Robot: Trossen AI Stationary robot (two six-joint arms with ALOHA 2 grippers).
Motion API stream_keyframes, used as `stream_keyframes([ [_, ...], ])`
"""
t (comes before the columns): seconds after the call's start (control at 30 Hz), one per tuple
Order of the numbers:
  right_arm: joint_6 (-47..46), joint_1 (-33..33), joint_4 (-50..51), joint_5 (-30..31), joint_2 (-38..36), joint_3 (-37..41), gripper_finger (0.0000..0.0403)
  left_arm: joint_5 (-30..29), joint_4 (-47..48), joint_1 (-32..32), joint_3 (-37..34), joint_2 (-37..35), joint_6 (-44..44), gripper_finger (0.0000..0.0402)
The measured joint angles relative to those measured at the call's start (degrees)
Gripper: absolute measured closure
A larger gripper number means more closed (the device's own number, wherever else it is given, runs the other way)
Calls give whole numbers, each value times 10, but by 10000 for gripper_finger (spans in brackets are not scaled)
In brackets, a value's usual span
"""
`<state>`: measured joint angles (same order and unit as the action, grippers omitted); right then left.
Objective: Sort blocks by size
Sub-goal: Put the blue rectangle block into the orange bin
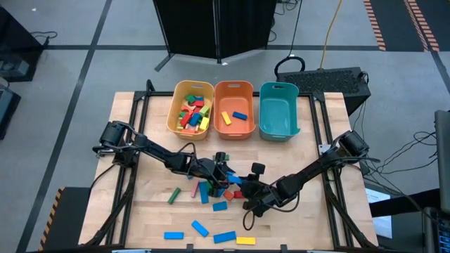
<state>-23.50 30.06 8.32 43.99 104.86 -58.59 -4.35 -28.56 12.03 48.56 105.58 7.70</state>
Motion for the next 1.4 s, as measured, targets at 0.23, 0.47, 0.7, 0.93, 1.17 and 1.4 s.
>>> stream_keyframes([
  [0.23, 0, 0, 0, 9, 0, 0, 307, 15, -11, 0, 0, 0, 1, 188],
  [0.47, -2, 0, 0, 9, 0, 0, 307, 28, -11, 0, 0, 0, 2, 266],
  [0.7, -7, 0, 1, 3, 0, 0, 306, 28, -10, 0, 0, 0, 3, 306],
  [0.93, -12, 0, 6, 17, 0, 0, 260, -23, -29, 1, 0, -2, -10, 295],
  [1.17, -106, 10, 87, 63, 0, -1, 198, -41, -29, -20, 0, -22, -13, 297],
  [1.4, -186, 14, 143, 49, 0, -1, 185, -70, -22, -67, 1, -59, -13, 297],
])
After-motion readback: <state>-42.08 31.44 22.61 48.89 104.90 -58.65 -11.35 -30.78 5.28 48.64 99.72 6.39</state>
